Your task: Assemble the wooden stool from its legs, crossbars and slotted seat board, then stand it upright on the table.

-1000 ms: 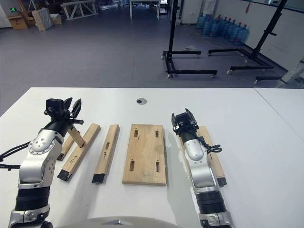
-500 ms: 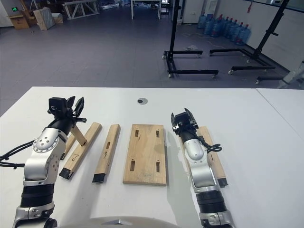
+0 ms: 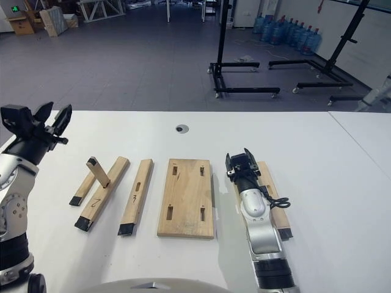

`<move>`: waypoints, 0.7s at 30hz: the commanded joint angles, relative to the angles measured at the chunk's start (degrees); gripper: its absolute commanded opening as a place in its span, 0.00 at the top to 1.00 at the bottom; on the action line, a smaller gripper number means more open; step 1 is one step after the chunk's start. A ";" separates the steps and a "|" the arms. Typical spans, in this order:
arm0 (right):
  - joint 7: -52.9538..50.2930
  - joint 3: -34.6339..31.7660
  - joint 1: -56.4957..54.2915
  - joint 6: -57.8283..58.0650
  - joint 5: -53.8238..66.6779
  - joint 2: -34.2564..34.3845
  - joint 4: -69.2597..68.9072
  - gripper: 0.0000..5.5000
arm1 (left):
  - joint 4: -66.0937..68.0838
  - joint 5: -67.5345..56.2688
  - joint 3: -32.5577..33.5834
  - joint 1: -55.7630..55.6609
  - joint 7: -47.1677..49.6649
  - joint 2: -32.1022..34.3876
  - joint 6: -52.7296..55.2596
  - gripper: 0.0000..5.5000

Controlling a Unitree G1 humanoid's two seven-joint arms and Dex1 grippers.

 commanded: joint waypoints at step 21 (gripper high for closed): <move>3.94 2.45 2.55 -4.85 4.98 2.51 -3.89 0.49 | -3.99 16.03 -14.13 33.84 -5.16 1.76 -2.04 0.30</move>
